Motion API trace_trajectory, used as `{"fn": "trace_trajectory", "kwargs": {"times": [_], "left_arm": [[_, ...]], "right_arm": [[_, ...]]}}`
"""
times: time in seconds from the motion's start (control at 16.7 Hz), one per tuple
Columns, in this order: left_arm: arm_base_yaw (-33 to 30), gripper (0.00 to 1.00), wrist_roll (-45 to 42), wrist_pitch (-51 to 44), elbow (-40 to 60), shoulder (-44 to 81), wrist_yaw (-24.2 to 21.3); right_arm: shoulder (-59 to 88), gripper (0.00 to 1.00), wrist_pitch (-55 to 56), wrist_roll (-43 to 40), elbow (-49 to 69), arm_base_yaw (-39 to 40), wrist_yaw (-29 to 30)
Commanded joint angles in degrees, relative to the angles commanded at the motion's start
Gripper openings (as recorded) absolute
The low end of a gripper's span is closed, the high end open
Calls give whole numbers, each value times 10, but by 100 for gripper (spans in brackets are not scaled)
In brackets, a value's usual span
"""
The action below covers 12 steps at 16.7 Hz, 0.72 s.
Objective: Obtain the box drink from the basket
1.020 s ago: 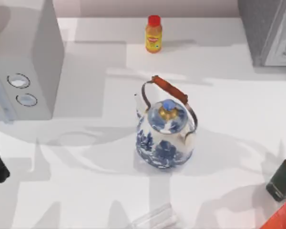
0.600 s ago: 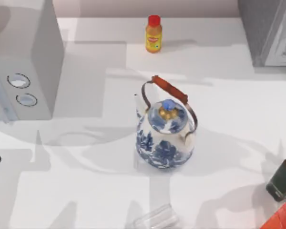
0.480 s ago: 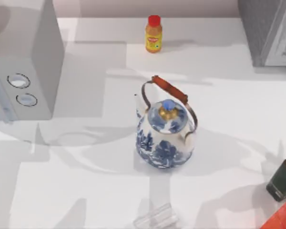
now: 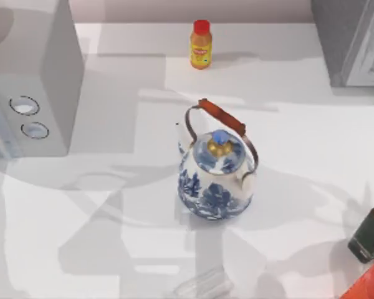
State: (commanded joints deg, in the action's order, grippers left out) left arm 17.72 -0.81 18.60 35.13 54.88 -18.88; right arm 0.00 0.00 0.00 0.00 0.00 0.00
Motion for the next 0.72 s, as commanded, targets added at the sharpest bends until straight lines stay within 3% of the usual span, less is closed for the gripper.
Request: {"fn": "trace_trajectory", "kwargs": {"times": [0.36,0.72], "left_arm": [[62,100,-3,67,125,196,-66],[75,100,-3,81,150,230,-79]], "right_arm": [[0,100,0,0,0,0,0],[0,100,0,0,0,0,0]]}}
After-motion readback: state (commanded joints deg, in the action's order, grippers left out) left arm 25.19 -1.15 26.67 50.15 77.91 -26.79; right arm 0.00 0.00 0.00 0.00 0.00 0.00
